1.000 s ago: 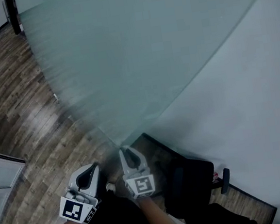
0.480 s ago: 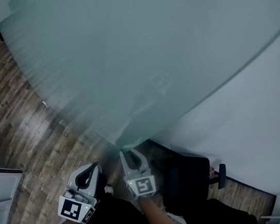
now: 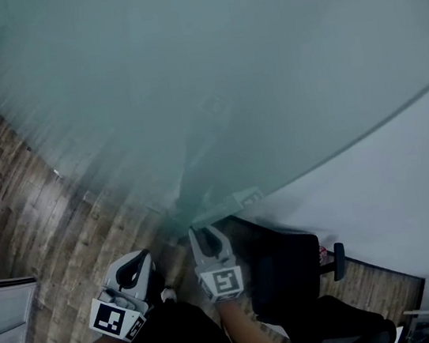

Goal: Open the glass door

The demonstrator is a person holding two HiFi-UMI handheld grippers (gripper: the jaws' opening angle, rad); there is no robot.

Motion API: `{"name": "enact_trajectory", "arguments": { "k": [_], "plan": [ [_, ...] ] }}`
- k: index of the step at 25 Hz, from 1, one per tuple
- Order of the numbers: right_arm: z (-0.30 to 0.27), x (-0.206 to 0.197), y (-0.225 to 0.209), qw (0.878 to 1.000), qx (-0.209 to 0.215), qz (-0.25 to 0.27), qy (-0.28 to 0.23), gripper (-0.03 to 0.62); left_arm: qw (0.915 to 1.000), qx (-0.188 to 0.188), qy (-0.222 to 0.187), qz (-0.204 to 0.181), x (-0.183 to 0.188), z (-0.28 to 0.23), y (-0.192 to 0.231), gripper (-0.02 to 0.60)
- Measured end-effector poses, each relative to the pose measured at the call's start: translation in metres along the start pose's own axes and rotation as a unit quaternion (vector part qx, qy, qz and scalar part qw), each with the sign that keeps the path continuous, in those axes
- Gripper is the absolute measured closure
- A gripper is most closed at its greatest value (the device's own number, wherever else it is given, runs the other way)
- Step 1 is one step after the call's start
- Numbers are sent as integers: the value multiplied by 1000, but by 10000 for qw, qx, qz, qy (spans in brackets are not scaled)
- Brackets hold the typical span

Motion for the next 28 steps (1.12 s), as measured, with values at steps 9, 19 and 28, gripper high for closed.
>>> {"name": "enact_trajectory", "arguments": {
  "k": [9, 19, 28],
  "plan": [
    [-19, 7, -31, 9989, -255, -40, -388, 502, 9987, -428, 148, -228, 5, -31, 16, 581],
    [-39, 6, -58, 9982, -95, -237, -552, 499, 9996, -161, -20, -225, 18, -60, 9, 581],
    [-55, 4, -82, 9983, -3, -231, -530, 497, 9997, 62, -197, -157, 16, -87, 3, 581]
  ]
}}
Point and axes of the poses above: the fingertips, and each gripper's own axes: z backward along the fingers, y to its left, x out of its top, the point moved 9 cm from there along z, backward along the fingers, and after that the axes turned 11 degrees about z, right-handed, at the moved point
